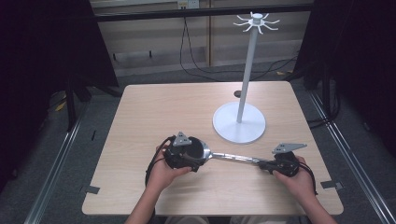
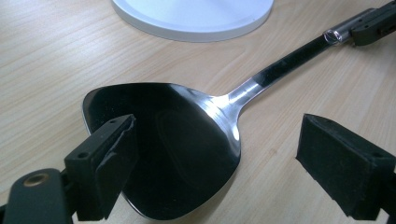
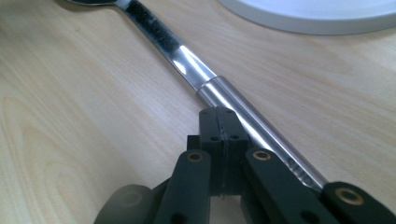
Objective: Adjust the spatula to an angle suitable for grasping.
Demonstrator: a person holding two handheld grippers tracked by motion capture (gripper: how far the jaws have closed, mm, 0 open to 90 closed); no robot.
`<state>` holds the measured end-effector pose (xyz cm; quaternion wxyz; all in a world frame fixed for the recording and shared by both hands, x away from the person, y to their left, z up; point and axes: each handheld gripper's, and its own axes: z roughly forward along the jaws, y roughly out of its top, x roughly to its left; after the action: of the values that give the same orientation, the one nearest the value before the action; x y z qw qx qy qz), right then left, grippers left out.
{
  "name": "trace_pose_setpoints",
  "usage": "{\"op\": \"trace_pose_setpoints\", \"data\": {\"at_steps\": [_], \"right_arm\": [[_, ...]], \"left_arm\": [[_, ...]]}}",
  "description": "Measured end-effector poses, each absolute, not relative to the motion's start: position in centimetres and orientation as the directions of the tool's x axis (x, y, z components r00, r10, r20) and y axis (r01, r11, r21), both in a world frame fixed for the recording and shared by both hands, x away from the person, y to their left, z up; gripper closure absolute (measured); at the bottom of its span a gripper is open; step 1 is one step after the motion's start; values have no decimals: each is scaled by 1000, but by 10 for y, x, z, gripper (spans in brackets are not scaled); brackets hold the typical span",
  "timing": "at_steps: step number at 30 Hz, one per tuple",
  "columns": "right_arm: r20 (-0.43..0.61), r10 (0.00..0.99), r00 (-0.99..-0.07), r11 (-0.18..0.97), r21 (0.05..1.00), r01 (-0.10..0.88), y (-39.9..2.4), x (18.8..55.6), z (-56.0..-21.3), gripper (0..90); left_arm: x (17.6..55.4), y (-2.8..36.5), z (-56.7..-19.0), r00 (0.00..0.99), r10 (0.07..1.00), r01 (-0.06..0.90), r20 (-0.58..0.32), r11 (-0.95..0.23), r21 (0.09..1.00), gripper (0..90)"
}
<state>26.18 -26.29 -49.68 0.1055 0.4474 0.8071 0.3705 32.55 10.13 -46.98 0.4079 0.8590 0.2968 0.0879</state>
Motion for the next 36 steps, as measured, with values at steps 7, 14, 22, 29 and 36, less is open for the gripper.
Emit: {"op": "trace_pose_setpoints", "data": {"at_steps": [7, 14, 22, 29, 36], "right_arm": [[156, 811, -564, 312, 701, 642, -267, 264, -496, 900], [139, 828, -543, 296, 714, 635, -271, 267, -496, 900], [134, 842, -523, 277, 724, 631, -273, 272, -496, 900], [132, 851, -508, 260, 734, 627, -272, 277, -497, 900], [127, 861, -492, 248, 740, 625, -273, 281, -497, 900]], "left_arm": [[324, 100, -470, 808, 582, 441, -91, -494, 749, 124], [324, 101, -471, 808, 583, 439, -89, -493, 751, 124], [323, 106, -472, 801, 593, 444, -85, -493, 748, 125], [320, 111, -471, 798, 599, 442, -72, -499, 745, 125], [318, 113, -470, 794, 603, 446, -78, -491, 749, 125]]}}
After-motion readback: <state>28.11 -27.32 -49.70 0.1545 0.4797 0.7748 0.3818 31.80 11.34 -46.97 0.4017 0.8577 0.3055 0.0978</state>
